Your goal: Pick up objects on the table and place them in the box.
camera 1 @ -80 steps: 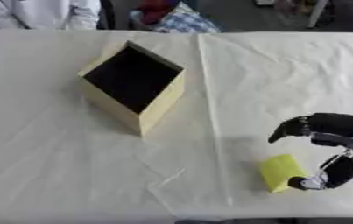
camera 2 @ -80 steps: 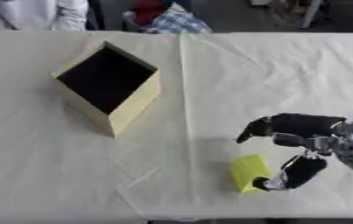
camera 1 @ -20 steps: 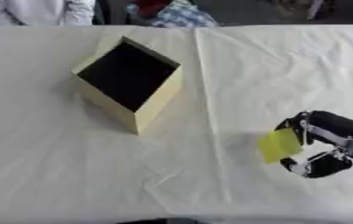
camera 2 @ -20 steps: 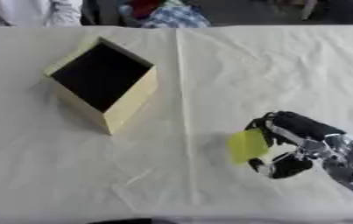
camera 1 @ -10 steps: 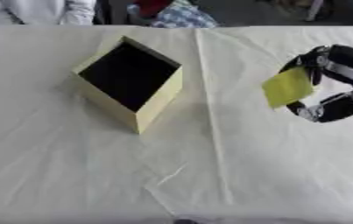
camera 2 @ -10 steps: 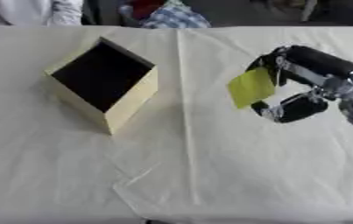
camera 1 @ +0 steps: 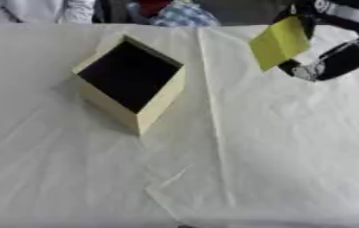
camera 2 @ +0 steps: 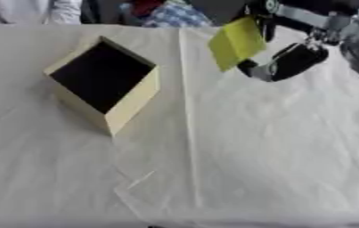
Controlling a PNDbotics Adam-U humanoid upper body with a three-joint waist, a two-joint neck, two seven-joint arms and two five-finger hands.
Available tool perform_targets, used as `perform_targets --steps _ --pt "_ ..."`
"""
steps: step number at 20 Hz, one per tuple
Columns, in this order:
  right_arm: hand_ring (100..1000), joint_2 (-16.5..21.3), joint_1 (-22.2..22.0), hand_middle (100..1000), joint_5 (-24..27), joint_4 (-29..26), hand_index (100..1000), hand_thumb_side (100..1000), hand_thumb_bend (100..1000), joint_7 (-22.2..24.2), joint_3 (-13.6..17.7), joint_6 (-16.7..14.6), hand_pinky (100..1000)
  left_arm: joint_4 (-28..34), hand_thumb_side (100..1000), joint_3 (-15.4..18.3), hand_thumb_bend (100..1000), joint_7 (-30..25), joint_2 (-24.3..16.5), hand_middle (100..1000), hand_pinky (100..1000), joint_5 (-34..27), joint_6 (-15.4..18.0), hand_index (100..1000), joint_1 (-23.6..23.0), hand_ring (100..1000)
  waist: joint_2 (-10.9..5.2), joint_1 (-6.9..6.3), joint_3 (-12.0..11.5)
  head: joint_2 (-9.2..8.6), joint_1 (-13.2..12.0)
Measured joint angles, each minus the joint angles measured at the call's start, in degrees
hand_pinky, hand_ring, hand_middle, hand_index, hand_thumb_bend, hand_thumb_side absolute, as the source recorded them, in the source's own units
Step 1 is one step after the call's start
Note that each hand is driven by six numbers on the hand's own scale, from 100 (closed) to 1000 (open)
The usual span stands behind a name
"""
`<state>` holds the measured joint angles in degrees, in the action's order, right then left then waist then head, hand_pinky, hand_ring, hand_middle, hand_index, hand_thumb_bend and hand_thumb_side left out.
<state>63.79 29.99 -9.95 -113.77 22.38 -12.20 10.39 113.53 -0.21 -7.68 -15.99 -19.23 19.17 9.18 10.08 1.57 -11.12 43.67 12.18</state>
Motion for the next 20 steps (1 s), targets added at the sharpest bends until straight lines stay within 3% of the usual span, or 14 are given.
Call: perform_targets --steps 4,7,13,20 --pt "541 -4.0 7.9 398 -2.2 0.5 520 100 100 2.1 -1.3 2.7 504 0.0 705 -0.1 100 -0.2 0.5 925 725 -0.4 -0.2 642 0.7 885 0.70 0.09 -0.8 -0.53 2.2" --pt "535 -8.6 14.0 393 -5.6 4.1 519 100 100 3.8 -2.5 2.6 487 0.0 705 -0.4 100 -0.4 0.6 926 725 -0.6 -0.3 642 1.6 885 1.26 0.06 -1.6 -0.95 3.6" --pt "539 -17.5 22.2 401 -11.0 15.4 522 100 100 6.9 -4.5 -2.5 491 0.0 704 -0.7 100 -0.9 1.3 925 725 -1.3 -0.5 643 2.8 885 2.56 0.16 -2.7 -2.02 4.8" --pt "544 -24.7 27.2 407 -19.1 26.6 524 110 100 8.7 -7.2 -8.1 498 0.0 696 -1.1 100 -1.3 2.0 918 724 -2.8 -0.1 645 5.7 880 4.25 0.17 -5.1 -3.80 6.7"
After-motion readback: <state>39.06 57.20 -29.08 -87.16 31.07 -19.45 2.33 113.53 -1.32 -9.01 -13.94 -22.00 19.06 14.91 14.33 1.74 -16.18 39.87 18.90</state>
